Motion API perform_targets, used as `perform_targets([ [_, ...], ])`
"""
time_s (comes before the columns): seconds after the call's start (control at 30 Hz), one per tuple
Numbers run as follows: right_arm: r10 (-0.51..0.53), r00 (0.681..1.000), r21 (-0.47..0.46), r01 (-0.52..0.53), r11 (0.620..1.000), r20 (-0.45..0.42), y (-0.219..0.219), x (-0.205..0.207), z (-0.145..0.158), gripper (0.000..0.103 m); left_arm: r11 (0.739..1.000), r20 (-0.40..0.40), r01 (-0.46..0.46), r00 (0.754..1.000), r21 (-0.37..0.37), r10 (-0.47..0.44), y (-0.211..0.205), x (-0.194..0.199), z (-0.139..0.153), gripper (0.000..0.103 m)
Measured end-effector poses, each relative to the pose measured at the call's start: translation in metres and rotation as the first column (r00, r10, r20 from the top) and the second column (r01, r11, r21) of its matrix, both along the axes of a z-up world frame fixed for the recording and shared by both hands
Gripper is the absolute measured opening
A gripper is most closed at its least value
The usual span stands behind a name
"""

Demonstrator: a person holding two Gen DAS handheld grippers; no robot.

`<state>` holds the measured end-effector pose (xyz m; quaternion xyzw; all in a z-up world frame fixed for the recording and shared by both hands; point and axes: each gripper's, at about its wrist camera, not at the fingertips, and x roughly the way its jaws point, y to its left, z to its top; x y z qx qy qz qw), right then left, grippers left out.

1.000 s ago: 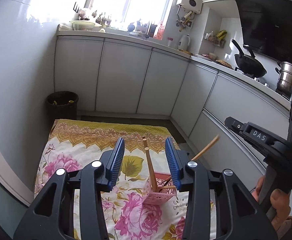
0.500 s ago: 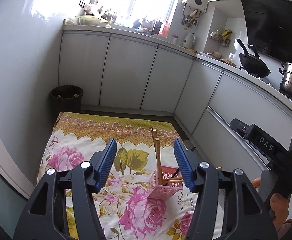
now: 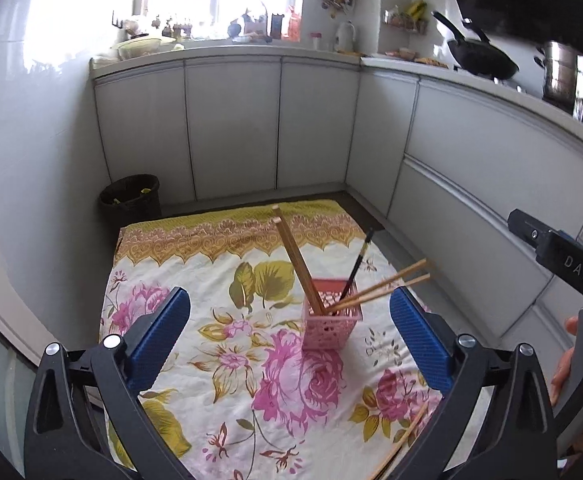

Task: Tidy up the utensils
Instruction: 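Withdraw both open tools and lower them toward the loose chopsticks, then close the left tool on one wooden chopstick and lift it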

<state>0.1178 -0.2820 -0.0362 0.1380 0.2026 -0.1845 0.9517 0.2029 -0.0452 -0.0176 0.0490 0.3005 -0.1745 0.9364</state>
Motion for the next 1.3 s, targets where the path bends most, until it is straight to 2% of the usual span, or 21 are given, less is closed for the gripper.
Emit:
perform_targets([
  [0.07, -0.007, 0.999, -0.002, 0.007, 1.0, -0.033, -0.003, -0.013, -0.012, 0.096, 0.996, -0.045, 0.062, 0.997, 0.071, -0.059, -0.017, -0.005, -0.013, 0.096],
  [0.2, -0.011, 0.994, 0.025, 0.014, 1.0, -0.113, -0.011, -0.039, -0.042, 0.096, 0.959, -0.119, 0.188, 0.979, 0.213, -0.165, -0.053, -0.019, -0.044, 0.096],
  [0.33, -0.039, 0.986, 0.025, 0.044, 0.999, -0.165, -0.018, -0.064, -0.069, 0.096, 0.912, -0.21, 0.299, 0.946, 0.281, -0.246, -0.082, -0.032, -0.082, 0.096],
  [0.4, -0.059, 0.982, 0.029, 0.066, 0.997, -0.182, -0.023, -0.077, -0.081, 0.096, 0.884, -0.275, 0.363, 0.918, 0.294, -0.286, -0.096, -0.037, -0.101, 0.094],
  [0.5, -0.078, 0.973, 0.049, 0.09, 0.995, -0.215, -0.033, -0.093, -0.098, 0.096, 0.838, -0.388, 0.444, 0.867, 0.315, -0.313, -0.116, -0.039, -0.137, 0.078],
  [0.63, -0.096, 0.953, 0.104, 0.132, 0.986, -0.289, -0.052, -0.108, -0.125, 0.096, 0.794, -0.52, 0.514, 0.798, 0.324, -0.305, -0.131, -0.04, -0.181, 0.055],
  [0.67, -0.098, 0.945, 0.127, 0.143, 0.982, -0.311, -0.058, -0.11, -0.133, 0.096, 0.784, -0.54, 0.524, 0.787, 0.333, -0.297, -0.134, -0.04, -0.19, 0.054],
  [0.7, -0.094, 0.939, 0.152, 0.152, 0.977, -0.33, -0.064, -0.111, -0.139, 0.096, 0.78, -0.551, 0.525, 0.784, 0.341, -0.287, -0.136, -0.04, -0.197, 0.054],
  [0.73, -0.091, 0.935, 0.171, 0.157, 0.973, -0.342, -0.068, -0.112, -0.144, 0.096, 0.781, -0.56, 0.524, 0.78, 0.338, -0.281, -0.138, -0.039, -0.2, 0.048],
  [0.83, -0.085, 0.931, 0.203, 0.166, 0.965, -0.355, -0.074, -0.114, -0.151, 0.096, 0.805, -0.606, 0.523, 0.746, 0.279, -0.275, -0.14, -0.03, -0.208, 0.037],
  [0.9, -0.079, 0.931, 0.208, 0.162, 0.965, -0.357, -0.073, -0.114, -0.153, 0.096, 0.819, -0.617, 0.514, 0.739, 0.255, -0.271, -0.145, -0.025, -0.209, 0.037],
  [0.97, -0.069, 0.929, 0.207, 0.154, 0.966, -0.364, -0.071, -0.112, -0.155, 0.096, 0.821, -0.616, 0.51, 0.74, 0.255, -0.269, -0.153, -0.022, -0.21, 0.036],
  [1.17, -0.057, 0.923, 0.182, 0.135, 0.974, -0.38, -0.064, -0.109, -0.157, 0.096, 0.8, -0.622, 0.531, 0.735, 0.28, -0.27, -0.181, -0.017, -0.219, 0.036],
  [1.3, -0.064, 0.924, 0.172, 0.138, 0.975, -0.376, -0.065, -0.111, -0.156, 0.096, 0.803, -0.628, 0.527, 0.732, 0.278, -0.263, -0.191, -0.009, -0.229, 0.04],
])
